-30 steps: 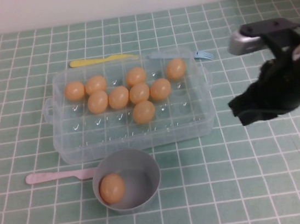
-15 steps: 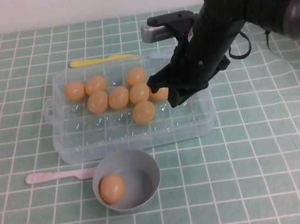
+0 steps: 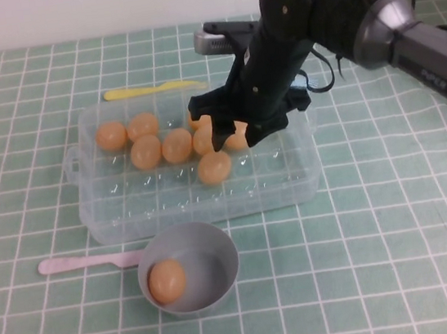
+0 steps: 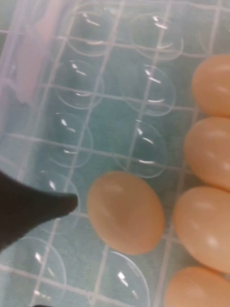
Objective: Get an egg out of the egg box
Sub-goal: Pick up the egg from the plastic box
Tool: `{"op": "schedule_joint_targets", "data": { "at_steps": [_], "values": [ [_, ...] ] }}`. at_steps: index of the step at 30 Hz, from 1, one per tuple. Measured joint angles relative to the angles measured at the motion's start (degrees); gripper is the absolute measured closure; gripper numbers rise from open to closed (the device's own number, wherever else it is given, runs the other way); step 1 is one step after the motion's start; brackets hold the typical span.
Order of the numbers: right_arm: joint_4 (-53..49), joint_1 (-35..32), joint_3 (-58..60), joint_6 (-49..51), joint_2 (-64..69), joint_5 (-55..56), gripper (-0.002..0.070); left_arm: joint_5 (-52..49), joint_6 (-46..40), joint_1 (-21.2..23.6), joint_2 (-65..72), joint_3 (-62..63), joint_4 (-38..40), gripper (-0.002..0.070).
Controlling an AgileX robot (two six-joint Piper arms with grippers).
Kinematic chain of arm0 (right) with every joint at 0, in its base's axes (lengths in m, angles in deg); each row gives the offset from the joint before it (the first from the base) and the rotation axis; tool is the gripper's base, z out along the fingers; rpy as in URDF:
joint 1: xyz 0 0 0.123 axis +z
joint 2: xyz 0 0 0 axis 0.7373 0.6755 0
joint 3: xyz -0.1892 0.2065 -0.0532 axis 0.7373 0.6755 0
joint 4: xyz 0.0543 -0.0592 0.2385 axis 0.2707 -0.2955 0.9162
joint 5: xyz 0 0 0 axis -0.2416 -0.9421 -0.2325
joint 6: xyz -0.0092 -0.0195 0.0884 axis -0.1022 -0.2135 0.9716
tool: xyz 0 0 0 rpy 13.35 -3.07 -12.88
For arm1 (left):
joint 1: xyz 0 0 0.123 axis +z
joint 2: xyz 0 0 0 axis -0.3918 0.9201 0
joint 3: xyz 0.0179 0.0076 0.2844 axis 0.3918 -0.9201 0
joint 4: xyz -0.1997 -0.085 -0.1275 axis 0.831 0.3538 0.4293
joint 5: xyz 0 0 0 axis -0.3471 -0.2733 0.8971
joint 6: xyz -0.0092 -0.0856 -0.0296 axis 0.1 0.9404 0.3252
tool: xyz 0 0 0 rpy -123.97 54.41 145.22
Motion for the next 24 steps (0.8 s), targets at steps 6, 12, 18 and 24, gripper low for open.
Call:
{"op": "schedule_joint_targets", "data": {
  "at_steps": [6,12,18,24],
  "values": [
    [-3.4,-0.7,-2.6,9.8,3.1,0.1,0.0282,0.0,0.0,0.0,0.0,0.0,0.0,0.0679],
    [-5.9,-1.4,-2.9,17.9,3.5,1.2,0.0281,0.0,0.0,0.0,0.0,0.0,0.0,0.0679],
    [-5.5,-1.4,-2.9,20.2,3.7,3.8,0.0281,0.0,0.0,0.0,0.0,0.0,0.0,0.0679],
    [-2.7,-1.5,-3.0,20.7,4.3,7.7,0.0281,0.0,0.0,0.0,0.0,0.0,0.0,0.0679]
  ]
}}
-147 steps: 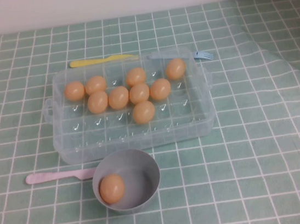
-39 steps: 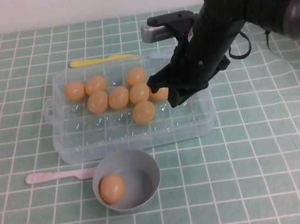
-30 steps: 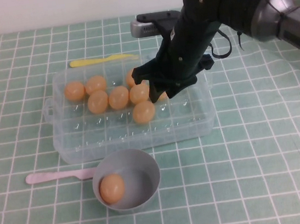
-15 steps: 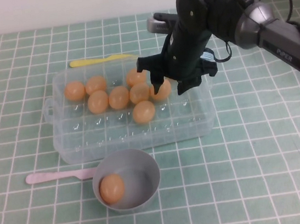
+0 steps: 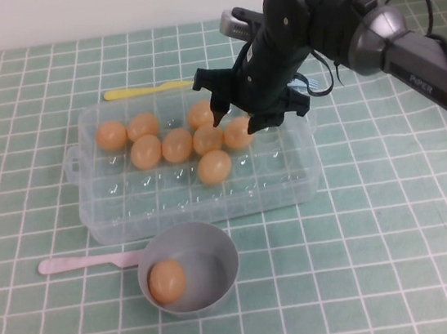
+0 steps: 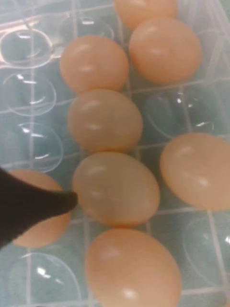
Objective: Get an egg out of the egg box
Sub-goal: Pick up the egg from the plastic box
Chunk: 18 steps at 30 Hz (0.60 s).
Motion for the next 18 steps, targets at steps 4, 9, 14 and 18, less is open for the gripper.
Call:
{"op": "schedule_joint_targets", "data": {
  "at_steps": [4,9,14,18],
  "values": [
    [0.2,-0.1,-0.2,1.0,1.6,0.2,0.0281,0.0,0.0,0.0,0.0,0.0,0.0,0.0679],
    [0.4,-0.6,-0.3,1.3,2.3,0.2,0.0281,0.0,0.0,0.0,0.0,0.0,0.0,0.0679],
    [0.4,-1.2,-0.6,1.7,2.3,0.7,0.0281,0.0,0.0,0.0,0.0,0.0,0.0,0.0679],
    [0.4,-1.3,-0.6,2.1,2.3,2.0,0.0281,0.0,0.0,0.0,0.0,0.0,0.0,0.0679]
  ]
}}
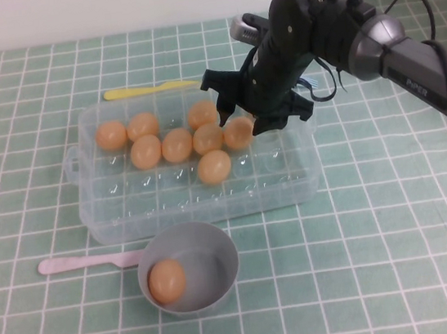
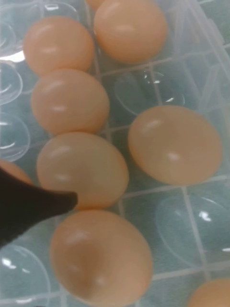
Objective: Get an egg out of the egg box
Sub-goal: Pick up the egg from the plastic box
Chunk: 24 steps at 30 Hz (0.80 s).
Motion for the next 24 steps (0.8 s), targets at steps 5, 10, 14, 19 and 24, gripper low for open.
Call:
{"op": "schedule_joint_targets", "data": {
  "at_steps": [5,10,14,19,24],
  "values": [
    [-1.0,0.0,0.0,0.1,0.0,0.3,0.0281,0.0,0.0,0.0,0.0,0.0,0.0,0.0679],
    [-1.9,0.0,0.0,0.2,0.1,0.3,0.0281,0.0,0.0,0.0,0.0,0.0,0.0,0.0679],
    [-2.0,0.0,-0.1,0.3,0.9,0.5,0.0281,0.0,0.0,0.0,0.0,0.0,0.0,0.0679],
    [-2.0,0.0,-0.2,0.4,1.4,1.4,0.0281,0.0,0.0,0.0,0.0,0.0,0.0,0.0679],
    [-2.0,0.0,-0.2,0.4,1.9,1.7,0.0281,0.0,0.0,0.0,0.0,0.0,0.0,0.0679]
  ]
}}
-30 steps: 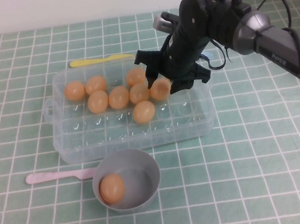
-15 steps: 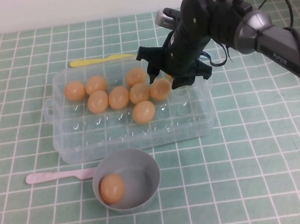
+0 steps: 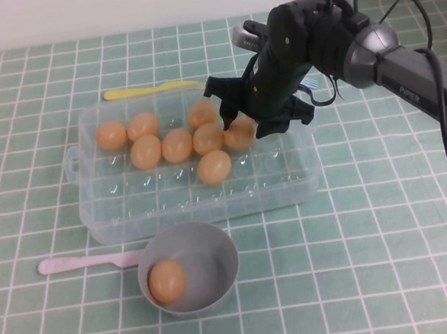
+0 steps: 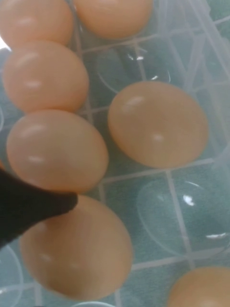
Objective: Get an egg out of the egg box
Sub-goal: Pick up the egg from the plastic box
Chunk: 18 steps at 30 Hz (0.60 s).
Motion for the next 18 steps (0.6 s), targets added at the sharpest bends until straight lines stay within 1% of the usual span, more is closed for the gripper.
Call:
{"op": "schedule_joint_targets", "data": {
  "at_steps": [18],
  "values": [
    [0.2,0.0,0.0,0.0,1.2,1.9,0.0281,0.0,0.0,0.0,0.0,0.0,0.0,0.0679]
  ]
}}
